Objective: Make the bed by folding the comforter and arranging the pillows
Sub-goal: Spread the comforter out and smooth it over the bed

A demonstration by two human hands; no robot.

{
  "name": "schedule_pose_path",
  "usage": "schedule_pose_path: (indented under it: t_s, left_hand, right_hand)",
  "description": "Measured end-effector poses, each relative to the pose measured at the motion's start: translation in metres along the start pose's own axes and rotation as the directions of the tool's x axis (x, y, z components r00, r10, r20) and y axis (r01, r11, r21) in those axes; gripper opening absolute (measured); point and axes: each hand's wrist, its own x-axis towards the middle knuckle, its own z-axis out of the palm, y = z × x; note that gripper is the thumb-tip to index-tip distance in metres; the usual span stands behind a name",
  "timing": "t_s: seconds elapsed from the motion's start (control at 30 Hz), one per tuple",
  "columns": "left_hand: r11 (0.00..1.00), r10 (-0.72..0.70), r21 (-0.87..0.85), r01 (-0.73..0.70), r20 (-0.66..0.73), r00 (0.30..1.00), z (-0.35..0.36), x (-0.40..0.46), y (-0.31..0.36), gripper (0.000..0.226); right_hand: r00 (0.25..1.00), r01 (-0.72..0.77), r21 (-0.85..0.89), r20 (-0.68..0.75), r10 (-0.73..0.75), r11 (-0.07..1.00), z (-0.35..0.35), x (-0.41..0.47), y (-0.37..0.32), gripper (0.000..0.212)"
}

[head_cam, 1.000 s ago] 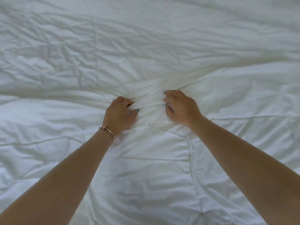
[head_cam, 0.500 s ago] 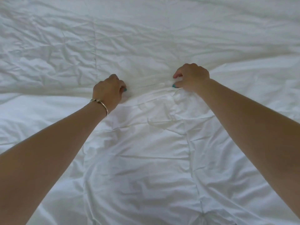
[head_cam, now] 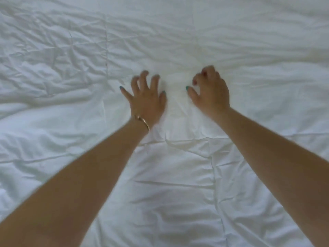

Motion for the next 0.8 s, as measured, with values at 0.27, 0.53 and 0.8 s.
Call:
schedule_pose_path:
  t_s: [0.27,0.53,0.8]
  left_hand:
    - [0.985,-0.078,0.162,0.055,0.143,0.987,0.056,-0.002,0.0,0.075]
    - [0.985,-0.014,0.17,-0.013,0.156,0.988,0.044,0.01,-0.011,0.088]
    - [0.975,-0.134,0.187,0.118,0.076,0.988,0.021,-0.037,-0.148,0.087]
  right_hand:
    - [0.965,0.037,-0.232,0.261,0.025,0.972,0.049,-0.014,0.026,0.057]
    - [0.962,0.026,-0.204,0.271,0.031,0.979,0.07,-0.006,0.042,0.06]
    - [0.938,-0.011,-0.343,0.322,0.128,0.939,0.062,-0.001,0.032,0.056]
